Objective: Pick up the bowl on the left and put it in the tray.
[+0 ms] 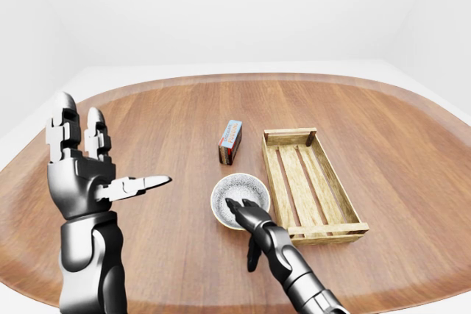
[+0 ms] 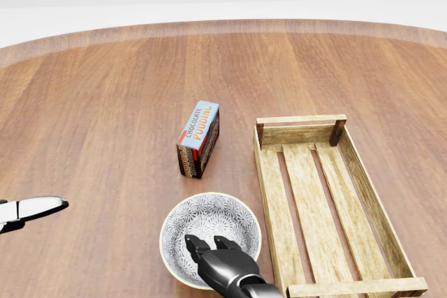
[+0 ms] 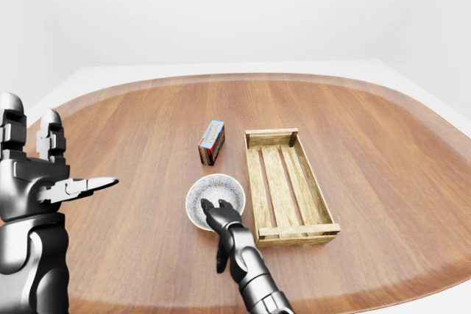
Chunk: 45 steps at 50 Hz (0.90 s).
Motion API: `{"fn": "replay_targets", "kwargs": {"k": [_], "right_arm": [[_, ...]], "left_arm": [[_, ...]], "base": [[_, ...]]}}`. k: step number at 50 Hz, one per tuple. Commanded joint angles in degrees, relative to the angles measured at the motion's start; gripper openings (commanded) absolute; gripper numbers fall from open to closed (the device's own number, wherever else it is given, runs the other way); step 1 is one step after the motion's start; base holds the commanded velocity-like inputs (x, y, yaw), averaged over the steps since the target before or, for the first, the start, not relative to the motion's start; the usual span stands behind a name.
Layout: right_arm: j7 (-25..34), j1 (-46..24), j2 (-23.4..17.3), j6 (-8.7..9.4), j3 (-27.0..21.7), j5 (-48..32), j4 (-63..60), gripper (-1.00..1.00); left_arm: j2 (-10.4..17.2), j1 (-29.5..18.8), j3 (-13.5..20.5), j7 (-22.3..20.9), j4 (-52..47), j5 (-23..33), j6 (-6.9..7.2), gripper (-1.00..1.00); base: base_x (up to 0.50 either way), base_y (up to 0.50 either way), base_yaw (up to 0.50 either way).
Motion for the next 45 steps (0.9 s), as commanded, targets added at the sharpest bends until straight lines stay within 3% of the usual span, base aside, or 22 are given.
{"fn": "replay_targets", "kwargs": {"k": [1, 8, 9, 10, 11, 12, 36, 45], "right_arm": [[-2.5, -1.3, 0.8, 0.00, 0.0, 0.8, 4.8, 0.98], [-3.8, -2.3, 1.5, 0.00, 0.2, 0.9, 7.5, 1.00], [-3.3, -1.9, 1.8, 0.00, 1.0, 0.5, 7.0, 0.27], [-3.2, -1.9, 1.9, 0.00, 1.1, 0.2, 6.9, -0.17], [-3.2, -1.8, 1.9, 0.00, 1.1, 0.2, 6.9, -0.17], [-2.9, -1.6, 2.1, 0.00, 1.4, 0.0, 6.5, -1.00], [-0.4, 0.1, 2.0, 0.00, 2.0, -0.6, 2.0, -1.00], [7.2, -0.1, 1.3, 0.00, 1.9, -3.0, -9.6, -1.00]], "left_arm": [[0.4, -0.7, 0.3, 0.5, -0.8, -0.4, 0.00, 1.00], [0.3, -0.5, 0.2, 0.3, 0.2, -0.2, 0.00, 1.00], [0.0, -0.2, 0.0, 0.0, 1.2, 0.1, 0.00, 1.00], [0.0, -0.2, 0.0, 0.0, 1.3, 0.1, 0.00, 1.00], [0.0, -0.1, 0.0, 0.0, 1.2, 0.1, 0.00, 1.00], [0.5, -0.6, 0.4, 0.6, -0.4, -0.5, 0.00, 1.00], [-0.1, 0.1, -0.2, 0.0, 1.2, 0.3, 0.00, 1.00], [-0.4, 0.5, -0.8, -0.1, 1.1, 0.8, 0.00, 1.00]], "base": [[0.00, 0.00, 0.00], [0.00, 0.00, 0.00], [0.00, 0.00, 0.00], [0.00, 0.00, 0.00], [0.00, 0.00, 0.00], [0.00, 0.00, 0.00], [0.00, 0.00, 0.00], [0.00, 0.00, 0.00]]}}
